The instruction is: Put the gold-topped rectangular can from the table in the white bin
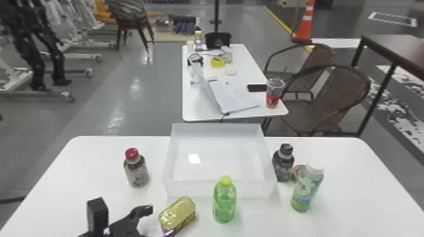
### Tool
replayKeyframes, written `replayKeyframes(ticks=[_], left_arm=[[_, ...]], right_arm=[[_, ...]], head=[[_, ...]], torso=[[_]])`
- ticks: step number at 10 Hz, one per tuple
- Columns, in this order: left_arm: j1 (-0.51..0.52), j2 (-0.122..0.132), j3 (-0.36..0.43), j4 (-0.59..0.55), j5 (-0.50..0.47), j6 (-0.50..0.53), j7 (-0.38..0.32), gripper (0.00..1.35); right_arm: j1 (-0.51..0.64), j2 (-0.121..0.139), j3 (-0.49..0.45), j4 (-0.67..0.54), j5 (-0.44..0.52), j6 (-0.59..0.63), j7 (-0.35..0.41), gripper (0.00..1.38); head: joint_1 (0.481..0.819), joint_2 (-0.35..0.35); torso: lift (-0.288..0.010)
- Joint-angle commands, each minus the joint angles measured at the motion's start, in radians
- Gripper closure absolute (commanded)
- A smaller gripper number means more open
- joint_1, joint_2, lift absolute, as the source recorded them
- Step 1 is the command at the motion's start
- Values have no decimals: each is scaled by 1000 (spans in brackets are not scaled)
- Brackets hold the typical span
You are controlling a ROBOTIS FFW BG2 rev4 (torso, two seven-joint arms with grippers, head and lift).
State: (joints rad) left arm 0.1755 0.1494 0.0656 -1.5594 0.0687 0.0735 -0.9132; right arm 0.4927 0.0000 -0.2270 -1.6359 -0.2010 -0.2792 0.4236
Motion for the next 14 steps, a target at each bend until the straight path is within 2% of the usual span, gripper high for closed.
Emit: replayKeyframes(ticks=[1, 3, 5, 6, 8, 11, 14], left_arm=[[-41, 13, -20, 10, -17, 51, -32, 217], [-77, 12, -20, 36, -56, 74, -101, 217], [-113, -16, -1, 79, -105, 63, -134, 217], [-122, -27, 11, 85, -135, 48, -139, 219], [-134, -31, 33, 107, -165, 51, -147, 219], [-160, -45, -9, 137, -185, 57, -148, 219], [-199, -48, -52, 193, -210, 72, -159, 358]], right_arm=[[-5, 1, 0, 2, 0, 0, 3, 144], [-6, 1, 0, 4, -2, 0, 4, 144], [-20, 1, 0, 11, 0, 0, 15, 144], [-25, 1, 0, 15, 2, 0, 18, 144], [-31, 1, 0, 21, 5, 0, 23, 148], [-46, 1, 0, 30, 8, 0, 33, 148], [-59, 1, 0, 38, 12, 0, 44, 150]], head=[[549, 0], [549, 0], [549, 0], [549, 0], [549, 0], [549, 0], [549, 0]], torso=[[-100], [-100], [-100], [-100], [-100], [-100], [-100]])
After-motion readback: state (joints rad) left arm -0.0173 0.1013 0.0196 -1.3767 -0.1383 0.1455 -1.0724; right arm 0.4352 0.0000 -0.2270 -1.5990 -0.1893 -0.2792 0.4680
